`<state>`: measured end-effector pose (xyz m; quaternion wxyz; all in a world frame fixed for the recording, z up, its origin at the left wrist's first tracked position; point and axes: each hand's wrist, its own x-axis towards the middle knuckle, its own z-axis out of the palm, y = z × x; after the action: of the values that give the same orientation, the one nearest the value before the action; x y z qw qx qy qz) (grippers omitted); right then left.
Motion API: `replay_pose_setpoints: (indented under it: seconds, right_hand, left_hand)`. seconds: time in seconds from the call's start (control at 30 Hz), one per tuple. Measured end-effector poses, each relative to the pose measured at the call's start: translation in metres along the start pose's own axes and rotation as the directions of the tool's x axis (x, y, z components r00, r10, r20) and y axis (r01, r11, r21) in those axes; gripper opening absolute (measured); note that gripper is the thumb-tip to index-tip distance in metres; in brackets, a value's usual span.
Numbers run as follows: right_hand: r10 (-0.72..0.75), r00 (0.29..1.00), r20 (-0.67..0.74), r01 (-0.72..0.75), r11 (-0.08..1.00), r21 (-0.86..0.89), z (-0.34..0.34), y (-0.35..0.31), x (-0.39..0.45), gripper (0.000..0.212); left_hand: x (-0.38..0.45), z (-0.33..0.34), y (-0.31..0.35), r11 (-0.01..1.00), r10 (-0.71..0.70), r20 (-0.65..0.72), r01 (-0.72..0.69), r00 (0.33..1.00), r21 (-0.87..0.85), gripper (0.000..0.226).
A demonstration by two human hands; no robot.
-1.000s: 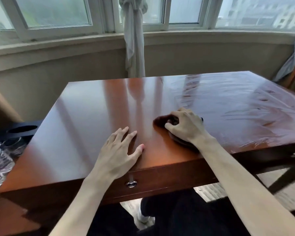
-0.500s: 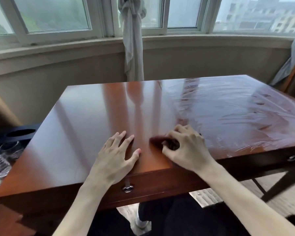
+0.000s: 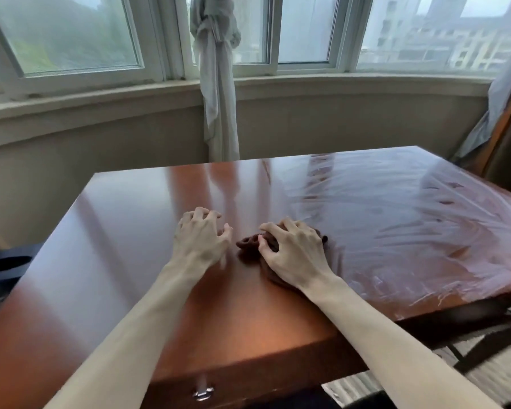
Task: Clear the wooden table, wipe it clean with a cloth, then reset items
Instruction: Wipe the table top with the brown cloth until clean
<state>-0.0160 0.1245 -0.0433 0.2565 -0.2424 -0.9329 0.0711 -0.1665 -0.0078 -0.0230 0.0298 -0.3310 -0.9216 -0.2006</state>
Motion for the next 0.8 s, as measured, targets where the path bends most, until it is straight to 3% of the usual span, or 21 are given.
replay_pose_setpoints:
  seconds: [0.3,0.5,0.63,0.8]
  right_hand:
    - [0.042,0.998,0.048,-0.039,0.997,-0.064,0.103,0.036,0.223,0.029]
    - [0.070,0.995,0.069,-0.069,0.998,-0.011,0.150,0.058,0.340,0.036]
    - [0.055,0.986,0.161,-0.060,0.998,0.029,0.145,0.062,0.349,0.036]
    - [0.003,0.980,0.199,-0.022,0.995,0.094,0.104,0.057,0.267,0.039]
  left_hand:
    - [0.154,0.044,-0.050,0.999,-0.037,0.058,0.036,0.998,0.016,0.060]
    - [0.178,0.069,-0.052,0.993,-0.062,0.053,0.056,0.997,0.103,0.063]
    - [0.176,0.067,-0.051,0.991,-0.073,0.048,0.068,0.996,0.114,0.063]
    - [0.173,0.060,-0.046,0.992,-0.086,0.075,0.078,0.994,0.098,0.063]
